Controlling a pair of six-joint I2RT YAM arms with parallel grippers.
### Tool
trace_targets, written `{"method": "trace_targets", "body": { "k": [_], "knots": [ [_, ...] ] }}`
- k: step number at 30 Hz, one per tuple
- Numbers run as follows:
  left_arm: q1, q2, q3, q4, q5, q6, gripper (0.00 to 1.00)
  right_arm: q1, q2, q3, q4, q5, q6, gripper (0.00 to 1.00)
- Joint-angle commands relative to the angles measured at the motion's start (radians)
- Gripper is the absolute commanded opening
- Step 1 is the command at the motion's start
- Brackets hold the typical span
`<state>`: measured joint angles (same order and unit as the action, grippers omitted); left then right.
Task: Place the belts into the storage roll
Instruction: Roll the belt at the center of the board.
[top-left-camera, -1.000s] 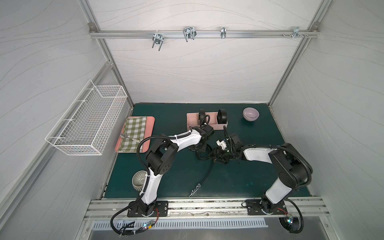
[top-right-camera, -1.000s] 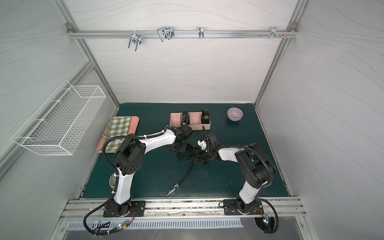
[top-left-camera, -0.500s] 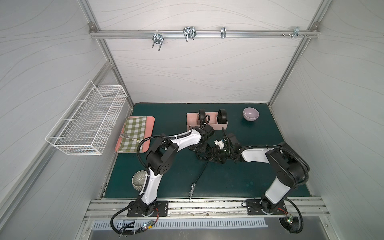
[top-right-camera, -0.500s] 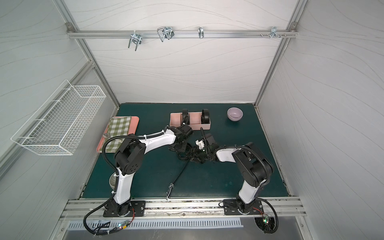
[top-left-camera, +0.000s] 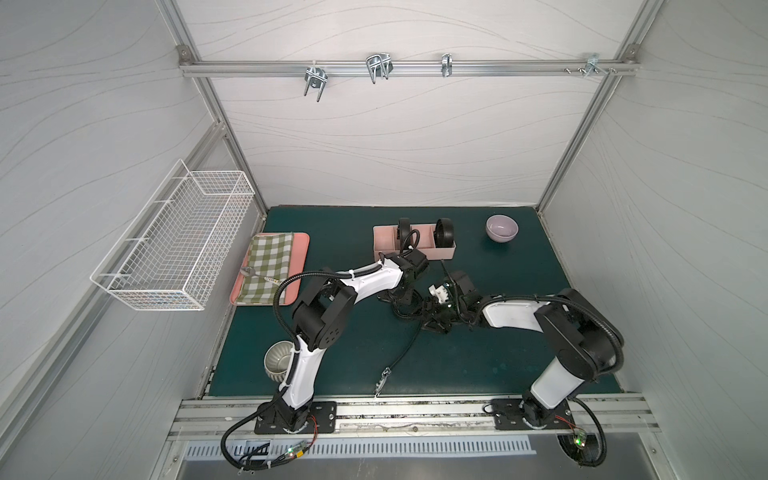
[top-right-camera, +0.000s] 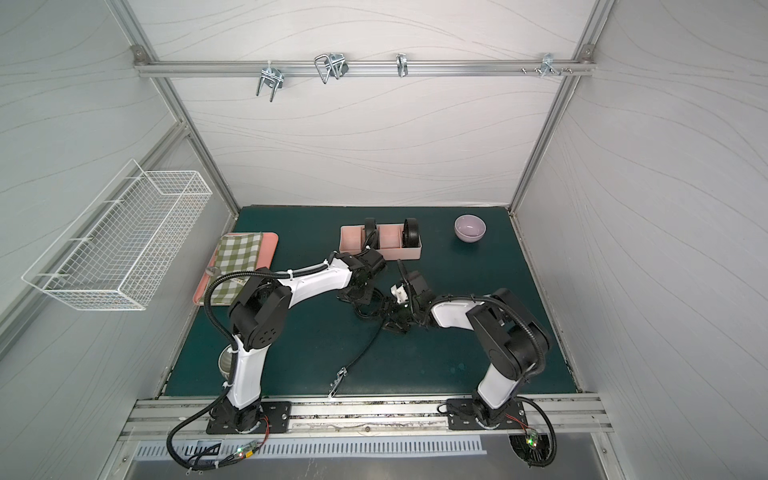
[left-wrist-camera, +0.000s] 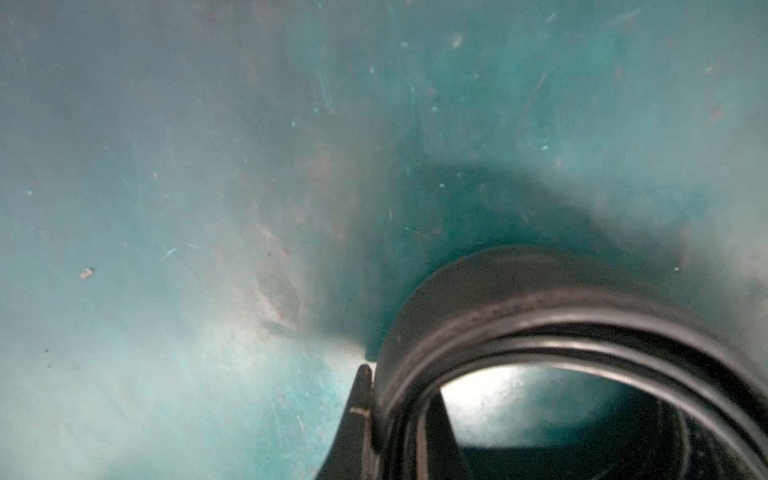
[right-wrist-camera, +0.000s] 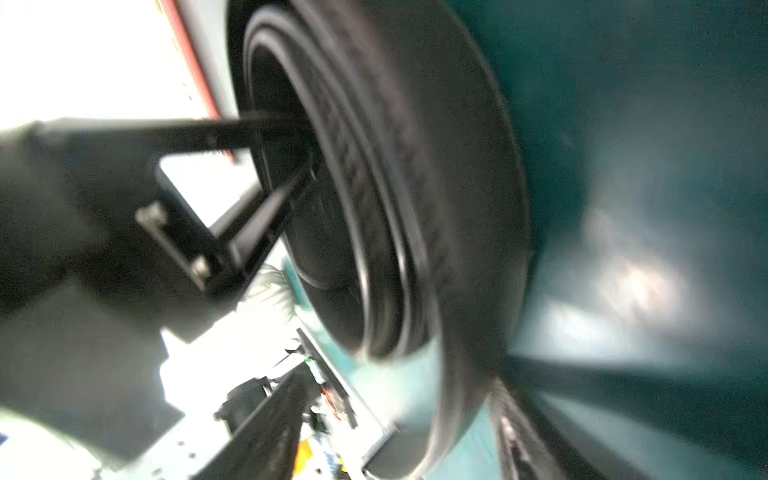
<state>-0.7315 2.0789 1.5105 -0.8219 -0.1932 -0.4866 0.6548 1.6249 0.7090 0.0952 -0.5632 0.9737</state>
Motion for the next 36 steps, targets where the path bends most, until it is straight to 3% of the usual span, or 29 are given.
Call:
{"method": "trace_targets", "body": {
  "k": [1, 9, 17, 36],
  "knots": [
    [-0.003, 0.062, -0.034, 0.023, 0.047, -0.013, 0.0, -0.021, -0.068, 0.077, -0.256, 0.081, -0.19, 0.76],
    [-0.003, 0.064, -0.027, 0.02, 0.049, -0.011, 0.0, -0.037, 0.026, 0.29, -0.458, 0.191, -0.392, 0.77],
    [-0.003, 0.066, -0.021, 0.017, 0.052, -0.009, 0.0, -0.032, 0.16, 0.382, -0.454, 0.182, -0.42, 0.76],
    [-0.003, 0.062, -0.032, 0.027, 0.059, -0.009, 0.0, 0.01, 0.146, 0.235, -0.211, 0.061, -0.142, 0.68]
  ]
}}
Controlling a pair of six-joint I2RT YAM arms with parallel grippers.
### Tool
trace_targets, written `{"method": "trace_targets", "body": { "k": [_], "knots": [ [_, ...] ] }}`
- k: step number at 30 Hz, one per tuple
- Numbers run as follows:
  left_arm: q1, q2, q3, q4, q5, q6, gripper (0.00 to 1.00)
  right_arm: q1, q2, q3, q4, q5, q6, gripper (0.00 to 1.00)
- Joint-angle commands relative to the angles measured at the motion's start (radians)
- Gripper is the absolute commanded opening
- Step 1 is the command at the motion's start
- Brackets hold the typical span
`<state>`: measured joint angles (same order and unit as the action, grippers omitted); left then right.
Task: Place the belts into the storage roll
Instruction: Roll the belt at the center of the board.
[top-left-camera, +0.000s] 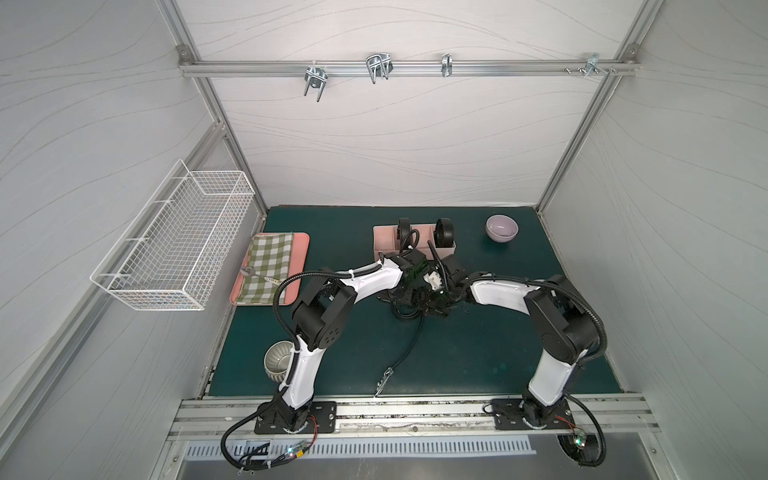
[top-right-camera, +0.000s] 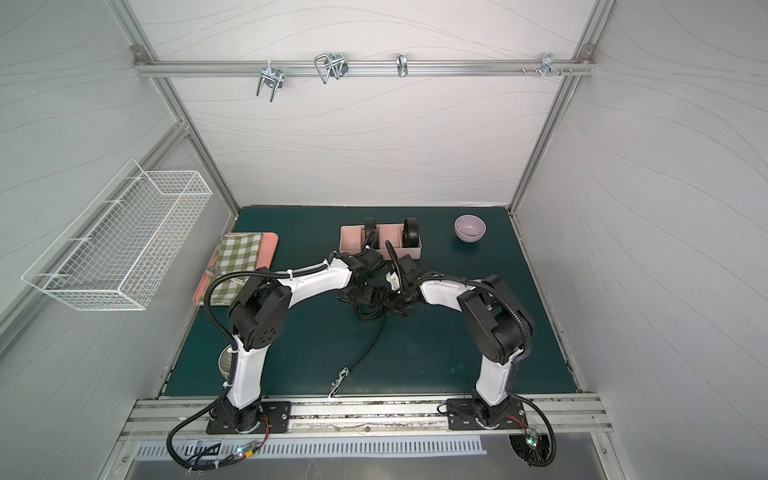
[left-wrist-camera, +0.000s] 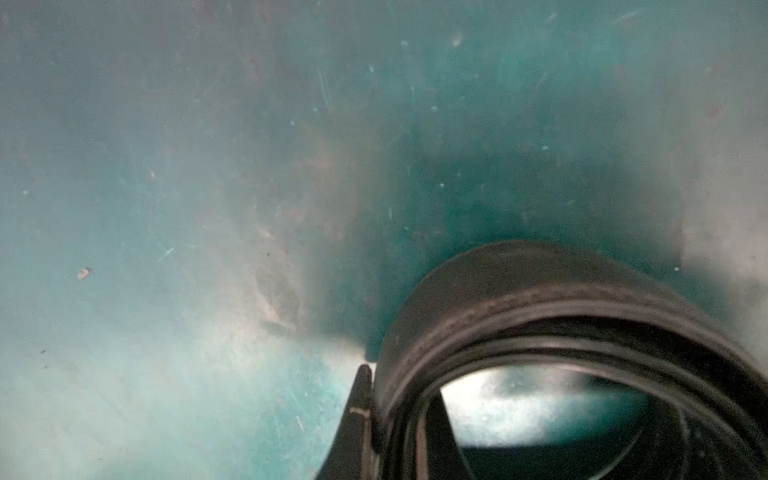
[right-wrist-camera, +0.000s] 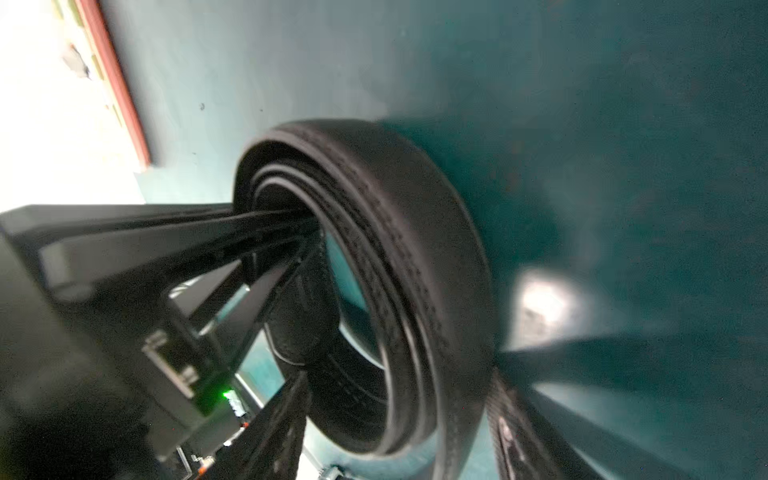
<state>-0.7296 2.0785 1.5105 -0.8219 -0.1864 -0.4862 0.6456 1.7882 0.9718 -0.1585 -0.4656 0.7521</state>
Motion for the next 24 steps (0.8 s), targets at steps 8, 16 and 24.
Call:
{"method": "trace_targets", "body": {
  "k": [8, 16, 24],
  "knots": [
    [-0.006, 0.061, -0.042, 0.034, 0.056, -0.012, 0.0, 0.047, -0.015, -0.05, 0.081, -0.073, 0.202, 0.67],
    [-0.007, 0.053, -0.058, 0.038, 0.055, -0.011, 0.0, 0.082, -0.046, -0.076, 0.008, -0.038, 0.227, 0.67],
    [-0.006, 0.037, -0.076, 0.046, 0.058, -0.014, 0.0, 0.085, -0.09, -0.133, 0.047, -0.004, 0.335, 0.68]
  ]
}}
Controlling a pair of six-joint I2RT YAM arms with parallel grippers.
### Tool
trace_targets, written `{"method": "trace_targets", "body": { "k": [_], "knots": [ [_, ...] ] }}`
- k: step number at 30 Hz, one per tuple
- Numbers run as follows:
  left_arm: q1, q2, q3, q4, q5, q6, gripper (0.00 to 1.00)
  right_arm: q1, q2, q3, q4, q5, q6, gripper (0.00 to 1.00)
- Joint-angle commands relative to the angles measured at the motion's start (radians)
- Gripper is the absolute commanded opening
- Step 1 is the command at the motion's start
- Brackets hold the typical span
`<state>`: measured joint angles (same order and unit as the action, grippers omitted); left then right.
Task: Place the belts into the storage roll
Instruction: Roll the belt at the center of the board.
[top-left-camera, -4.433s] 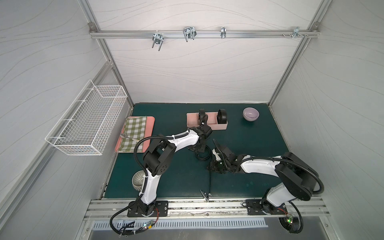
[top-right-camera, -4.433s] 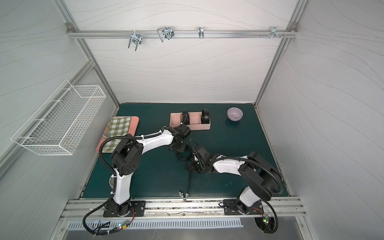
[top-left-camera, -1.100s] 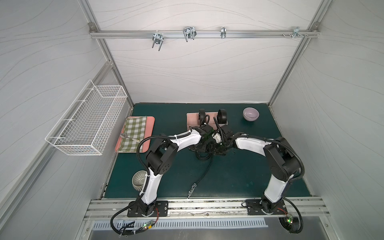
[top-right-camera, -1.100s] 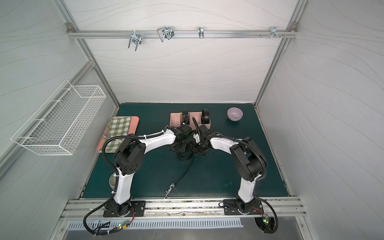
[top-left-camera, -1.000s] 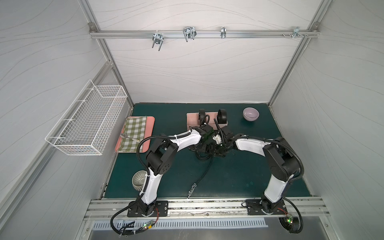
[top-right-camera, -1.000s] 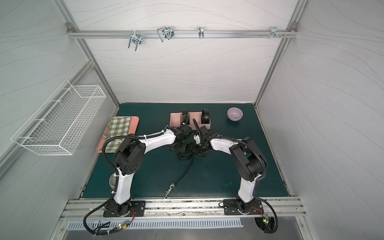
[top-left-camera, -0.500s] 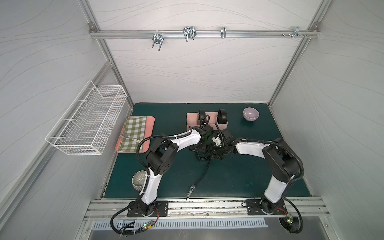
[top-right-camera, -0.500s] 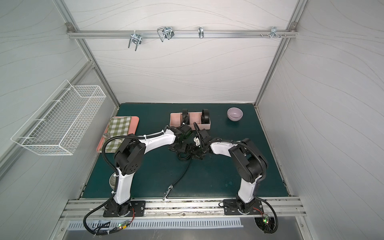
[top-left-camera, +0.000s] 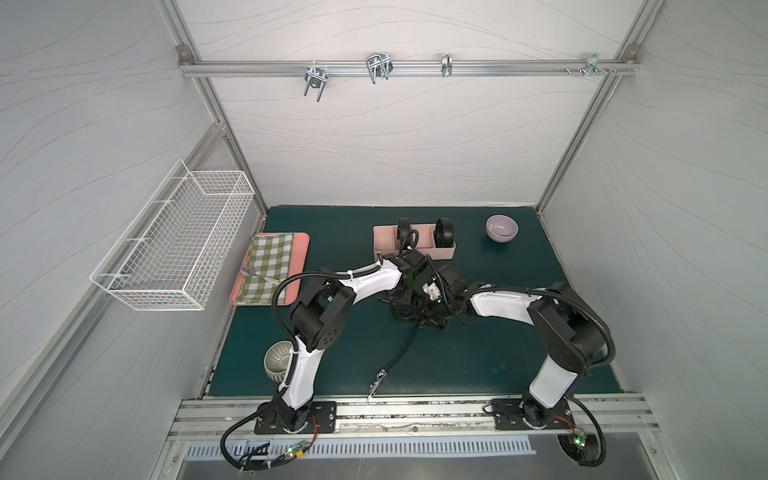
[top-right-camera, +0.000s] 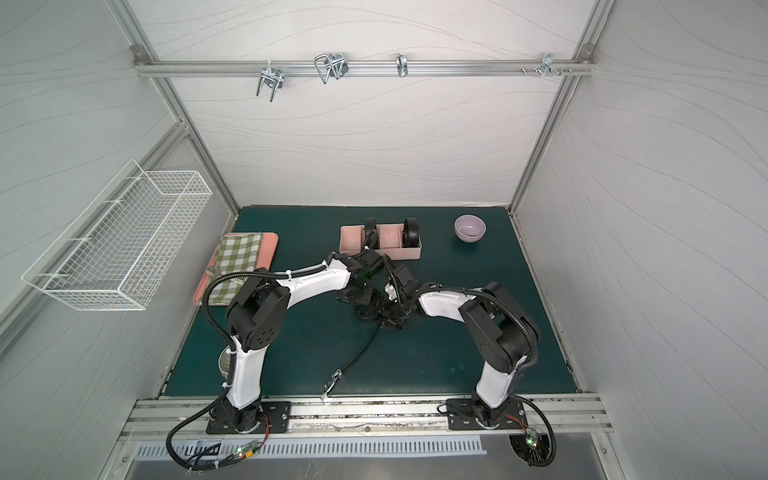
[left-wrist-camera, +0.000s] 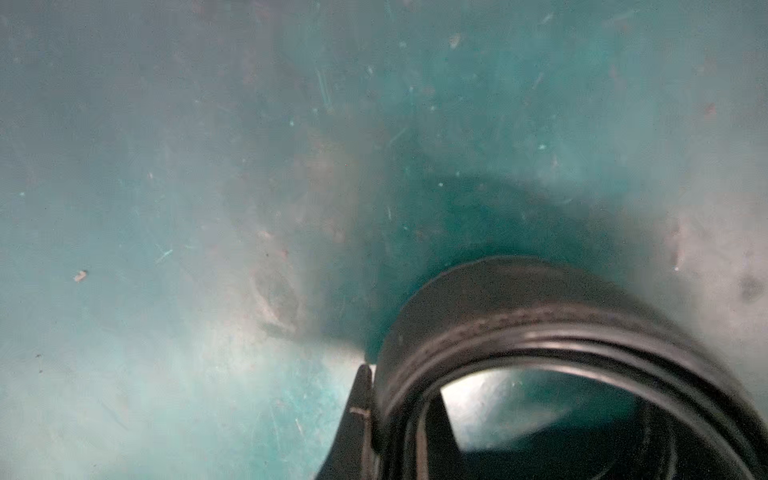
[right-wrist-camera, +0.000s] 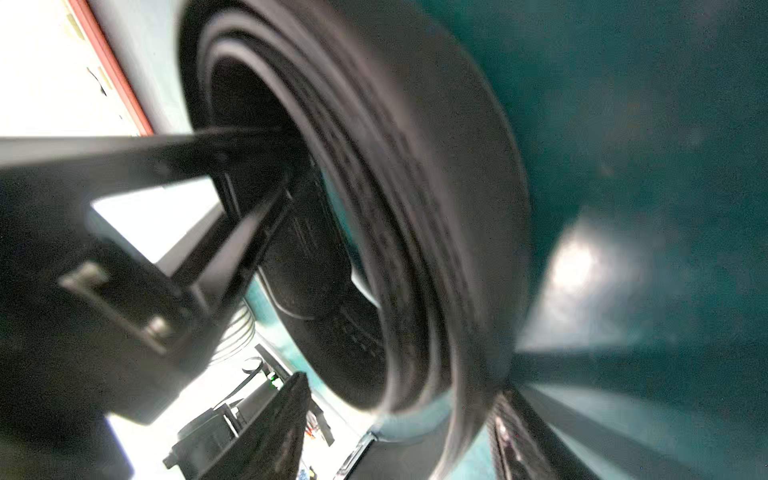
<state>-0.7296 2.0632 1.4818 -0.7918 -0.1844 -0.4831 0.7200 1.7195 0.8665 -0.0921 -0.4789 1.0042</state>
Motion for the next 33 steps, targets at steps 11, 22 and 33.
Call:
{"method": "trace_targets", "body": {
  "k": [11, 22, 33],
  "knots": [
    [-0.008, 0.037, -0.072, 0.034, 0.071, -0.015, 0.0, 0.009, 0.045, -0.032, 0.124, -0.014, 0.295, 0.69],
    [-0.014, 0.023, -0.082, 0.04, 0.091, -0.02, 0.0, 0.009, 0.099, -0.037, 0.133, -0.019, 0.384, 0.49],
    [-0.025, -0.051, -0.151, 0.069, 0.105, -0.026, 0.0, 0.0, 0.118, -0.032, 0.083, -0.025, 0.361, 0.21]
  ]
}}
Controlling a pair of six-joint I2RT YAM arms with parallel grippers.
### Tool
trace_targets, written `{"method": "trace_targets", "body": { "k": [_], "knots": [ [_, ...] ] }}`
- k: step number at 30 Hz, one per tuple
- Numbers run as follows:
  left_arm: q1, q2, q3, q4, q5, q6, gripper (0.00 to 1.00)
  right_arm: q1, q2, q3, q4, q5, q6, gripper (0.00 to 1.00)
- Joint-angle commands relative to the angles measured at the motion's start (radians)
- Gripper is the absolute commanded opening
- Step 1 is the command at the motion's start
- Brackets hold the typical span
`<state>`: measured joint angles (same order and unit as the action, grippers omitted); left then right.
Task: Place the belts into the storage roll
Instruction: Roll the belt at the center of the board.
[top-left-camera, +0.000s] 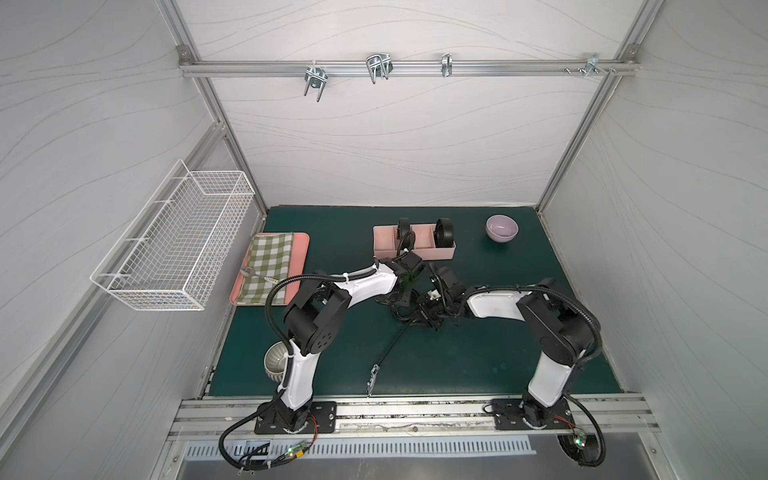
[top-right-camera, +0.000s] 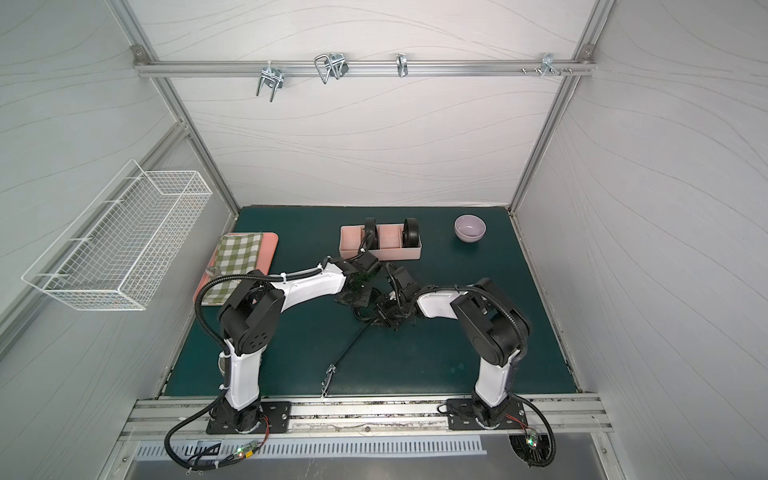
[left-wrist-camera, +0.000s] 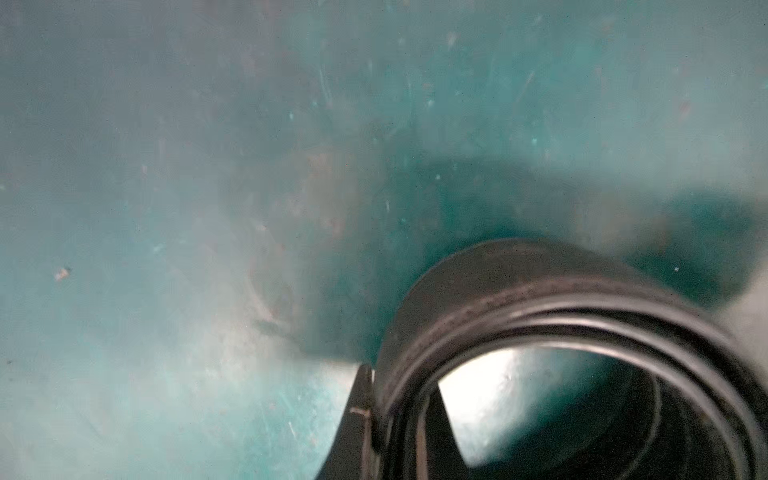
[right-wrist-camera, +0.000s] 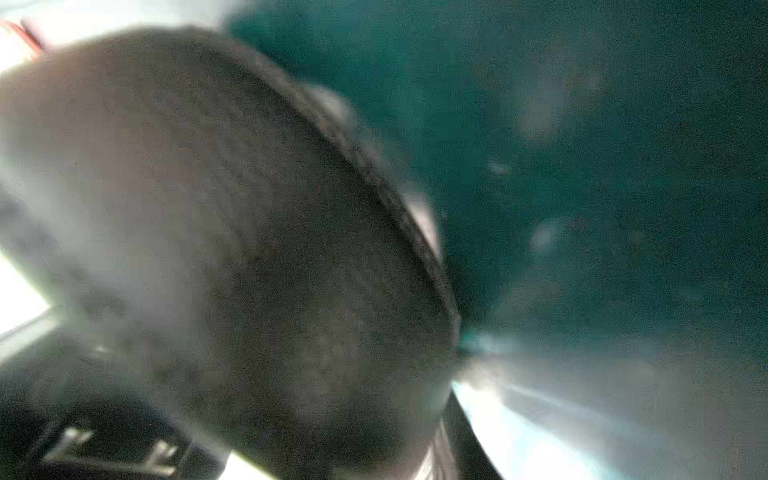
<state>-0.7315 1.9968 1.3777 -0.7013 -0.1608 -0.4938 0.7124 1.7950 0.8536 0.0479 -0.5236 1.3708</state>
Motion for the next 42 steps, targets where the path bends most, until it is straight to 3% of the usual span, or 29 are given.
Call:
{"method": "trace_targets", "body": {
  "k": [1, 6, 9, 15, 22, 27, 30, 37, 42],
  "knots": [
    [-0.024, 0.002, -0.05, -0.02, 0.082, -0.015, 0.0, 0.007, 0.04, -0.023, -0.056, 0.018, -0.006, 0.16],
    [-0.024, -0.069, -0.048, -0.035, 0.107, -0.014, 0.0, 0.005, 0.039, -0.027, -0.068, 0.012, -0.03, 0.01],
    [-0.024, -0.153, -0.062, -0.038, 0.11, -0.019, 0.0, 0.004, 0.028, -0.011, -0.109, 0.016, -0.068, 0.0],
    [-0.003, -0.473, -0.138, -0.003, 0.039, -0.052, 0.41, -0.002, -0.037, 0.025, -0.248, 0.045, -0.203, 0.0],
    [0.024, -0.762, -0.279, 0.035, 0.0, -0.013, 0.64, -0.025, -0.111, 0.175, -0.577, 0.108, -0.522, 0.0],
    [0.026, -0.768, -0.36, 0.038, 0.044, 0.047, 0.67, -0.017, -0.045, 0.39, -0.942, 0.129, -0.846, 0.0],
    [0.026, -0.758, -0.422, 0.129, 0.115, 0.056, 0.66, 0.015, 0.006, 0.479, -1.077, 0.202, -1.004, 0.0],
    [0.027, -0.733, -0.494, 0.325, 0.193, 0.069, 0.62, 0.044, 0.112, 0.575, -1.204, 0.355, -1.167, 0.0],
    [0.027, -0.678, -0.507, 0.393, 0.249, 0.089, 0.58, 0.052, 0.164, 0.623, -1.235, 0.389, -1.234, 0.0]
  ]
}}
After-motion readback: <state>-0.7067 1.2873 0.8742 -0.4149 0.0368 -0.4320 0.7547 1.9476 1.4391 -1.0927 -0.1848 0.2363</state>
